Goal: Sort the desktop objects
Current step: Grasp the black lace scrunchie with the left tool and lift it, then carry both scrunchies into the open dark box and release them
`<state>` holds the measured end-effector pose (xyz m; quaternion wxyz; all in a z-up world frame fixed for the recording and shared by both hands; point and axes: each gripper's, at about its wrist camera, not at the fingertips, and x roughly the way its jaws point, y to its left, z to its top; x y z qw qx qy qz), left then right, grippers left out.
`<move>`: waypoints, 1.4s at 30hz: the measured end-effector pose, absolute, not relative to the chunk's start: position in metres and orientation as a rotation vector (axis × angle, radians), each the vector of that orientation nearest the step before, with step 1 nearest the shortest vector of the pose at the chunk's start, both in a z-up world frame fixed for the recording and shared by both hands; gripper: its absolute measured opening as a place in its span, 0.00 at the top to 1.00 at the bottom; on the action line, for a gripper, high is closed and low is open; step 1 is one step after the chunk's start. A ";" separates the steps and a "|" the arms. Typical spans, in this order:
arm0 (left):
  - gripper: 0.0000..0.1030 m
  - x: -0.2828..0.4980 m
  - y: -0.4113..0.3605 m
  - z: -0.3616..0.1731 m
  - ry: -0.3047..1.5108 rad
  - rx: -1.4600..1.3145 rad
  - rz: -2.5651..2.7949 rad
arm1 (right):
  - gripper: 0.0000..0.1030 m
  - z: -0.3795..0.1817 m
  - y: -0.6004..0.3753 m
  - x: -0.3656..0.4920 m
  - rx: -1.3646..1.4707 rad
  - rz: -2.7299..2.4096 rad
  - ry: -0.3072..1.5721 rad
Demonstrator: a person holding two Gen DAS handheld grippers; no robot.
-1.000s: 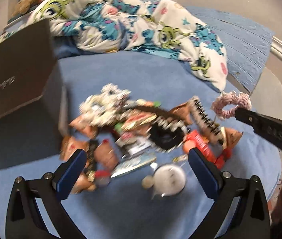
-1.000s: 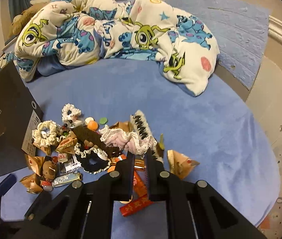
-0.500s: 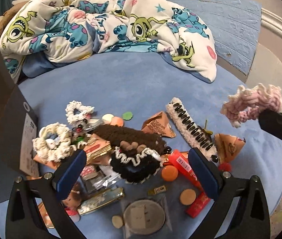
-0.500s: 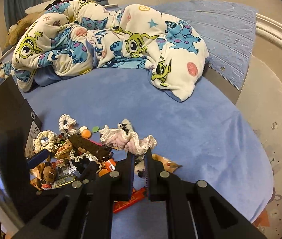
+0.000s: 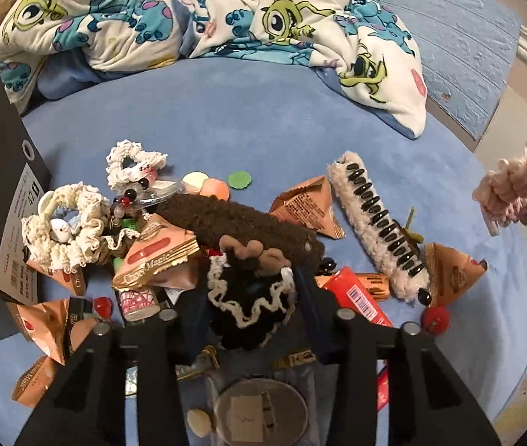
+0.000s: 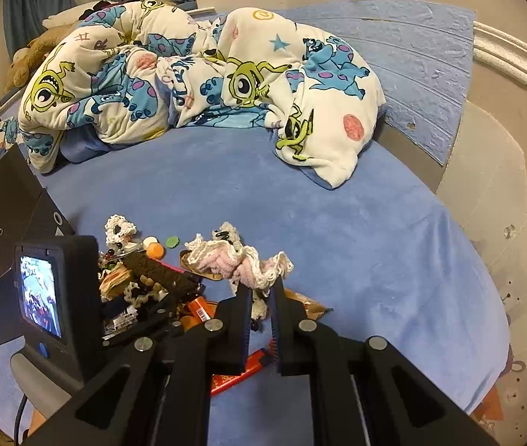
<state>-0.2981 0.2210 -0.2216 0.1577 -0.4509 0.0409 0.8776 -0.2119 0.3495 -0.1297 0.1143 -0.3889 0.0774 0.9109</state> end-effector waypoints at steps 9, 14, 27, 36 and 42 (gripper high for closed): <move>0.79 -0.293 0.219 -0.216 0.092 -1.286 2.514 | 0.91 -0.129 0.350 -0.211 -1.140 2.673 0.238; 0.79 -0.285 0.217 -0.204 0.102 -1.257 2.525 | 0.91 -0.127 0.348 -0.209 -1.139 2.681 0.241; 0.79 -0.272 0.195 -0.160 0.105 -1.180 2.586 | 0.91 -0.112 0.333 -0.206 -1.118 2.722 0.213; 0.79 -0.275 0.146 -0.126 0.080 -1.142 2.692 | 0.91 -0.105 0.302 -0.210 -1.151 2.780 0.187; 0.78 -0.280 0.098 -0.104 0.072 -1.134 2.771 | 0.91 -0.089 0.264 -0.220 -1.161 2.856 0.159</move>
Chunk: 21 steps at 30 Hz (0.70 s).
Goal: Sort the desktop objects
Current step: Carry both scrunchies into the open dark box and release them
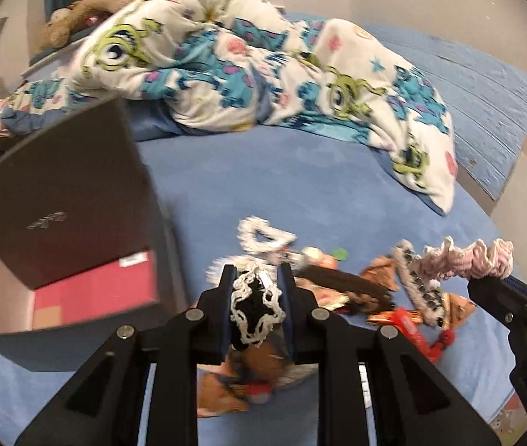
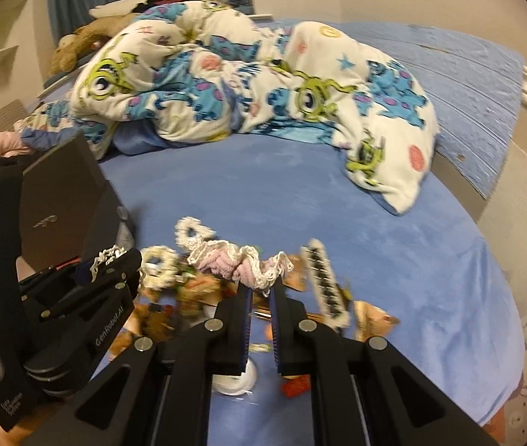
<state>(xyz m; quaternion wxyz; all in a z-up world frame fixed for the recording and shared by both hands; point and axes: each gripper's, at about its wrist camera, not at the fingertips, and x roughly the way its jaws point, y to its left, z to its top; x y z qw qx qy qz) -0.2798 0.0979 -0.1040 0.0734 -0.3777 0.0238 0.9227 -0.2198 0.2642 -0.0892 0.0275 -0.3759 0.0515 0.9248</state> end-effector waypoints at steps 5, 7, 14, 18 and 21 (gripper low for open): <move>0.78 -0.278 0.059 -0.091 0.040 -1.149 2.829 | 0.91 -0.078 0.225 -0.224 -1.165 2.928 0.115; 0.78 -0.274 0.042 -0.086 0.034 -1.151 2.854 | 0.91 -0.075 0.205 -0.226 -1.171 2.961 0.092; 0.78 -0.259 -0.023 -0.067 0.024 -1.159 2.950 | 0.91 -0.061 0.152 -0.235 -1.183 3.061 0.083; 0.78 -0.253 -0.059 -0.062 0.010 -1.165 2.997 | 0.91 -0.058 0.121 -0.240 -1.205 3.108 0.090; 0.78 -0.254 -0.081 -0.063 0.005 -1.182 3.017 | 0.91 -0.059 0.094 -0.244 -1.225 3.142 0.086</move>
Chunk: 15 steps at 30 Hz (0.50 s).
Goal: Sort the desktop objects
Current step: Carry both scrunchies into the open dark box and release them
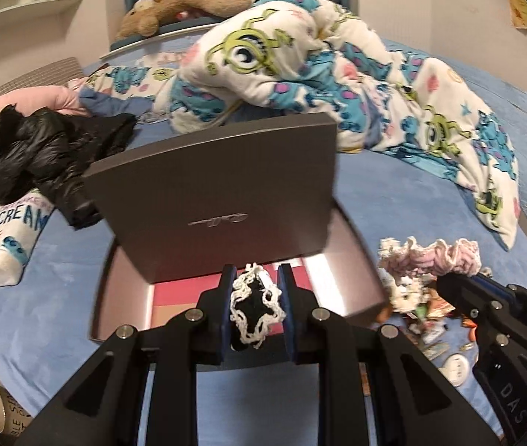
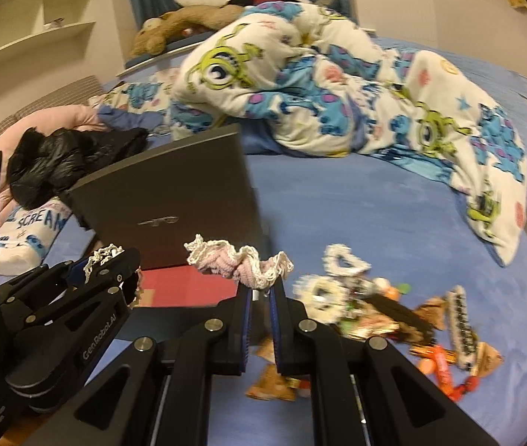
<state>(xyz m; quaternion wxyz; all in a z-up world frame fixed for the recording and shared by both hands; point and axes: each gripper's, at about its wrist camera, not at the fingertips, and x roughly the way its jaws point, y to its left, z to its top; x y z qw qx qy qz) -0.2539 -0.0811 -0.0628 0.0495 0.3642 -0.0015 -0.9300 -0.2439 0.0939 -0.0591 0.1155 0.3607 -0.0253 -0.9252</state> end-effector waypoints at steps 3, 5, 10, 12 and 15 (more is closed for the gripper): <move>0.78 -0.256 -0.106 -0.066 0.013 1.112 -2.805 | 0.91 -0.063 0.067 -0.247 1.058 -2.668 -0.071; 0.78 -0.256 -0.118 -0.069 0.019 1.108 -2.790 | 0.91 -0.067 0.052 -0.252 1.061 -2.645 -0.059; 0.75 -0.260 -0.141 -0.082 0.029 1.125 -2.746 | 0.91 -0.076 0.023 -0.264 1.075 -2.608 -0.028; 0.74 -0.262 -0.145 -0.088 0.039 1.131 -2.740 | 0.91 -0.080 0.018 -0.269 1.085 -2.598 -0.017; 0.71 -0.263 -0.147 -0.094 0.044 1.132 -2.729 | 0.89 -0.085 0.014 -0.274 1.097 -2.590 -0.008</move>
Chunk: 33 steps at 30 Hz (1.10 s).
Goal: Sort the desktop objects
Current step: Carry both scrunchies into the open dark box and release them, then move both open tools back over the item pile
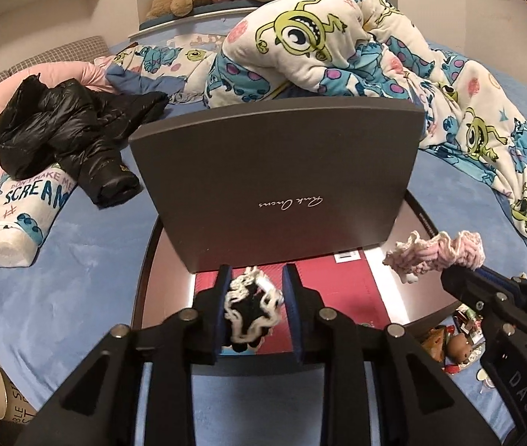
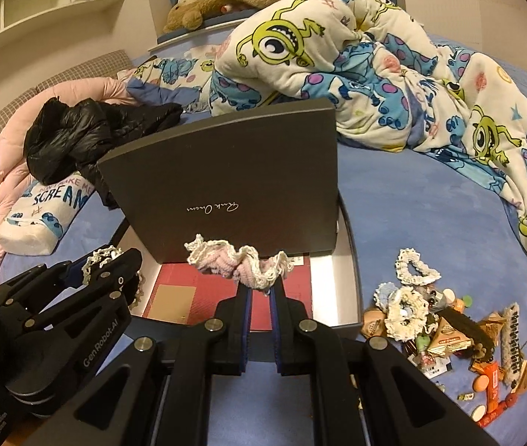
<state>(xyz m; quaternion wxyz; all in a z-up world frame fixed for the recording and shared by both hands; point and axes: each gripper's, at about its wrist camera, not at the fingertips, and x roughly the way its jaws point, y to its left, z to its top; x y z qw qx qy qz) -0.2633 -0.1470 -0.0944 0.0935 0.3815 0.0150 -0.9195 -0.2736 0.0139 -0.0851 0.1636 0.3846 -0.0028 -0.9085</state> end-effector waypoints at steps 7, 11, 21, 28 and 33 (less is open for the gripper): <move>0.50 -0.269 -0.142 -0.098 0.011 1.132 -2.738 | 0.88 -0.091 0.013 -0.278 1.088 -2.600 0.011; 0.08 -0.264 -0.145 -0.089 0.022 1.014 -2.708 | 0.65 -0.090 0.014 -0.278 1.061 -2.594 -0.008; 0.00 -0.264 -0.147 -0.075 -0.031 0.989 -2.688 | 0.36 -0.074 0.023 -0.276 0.990 -2.633 -0.035; 0.00 -0.261 -0.144 -0.070 -0.025 0.993 -2.700 | 0.34 -0.069 0.028 -0.274 0.987 -2.647 -0.041; 0.00 -0.257 -0.131 -0.065 -0.034 1.002 -2.722 | 0.34 -0.062 0.041 -0.269 0.978 -2.674 -0.054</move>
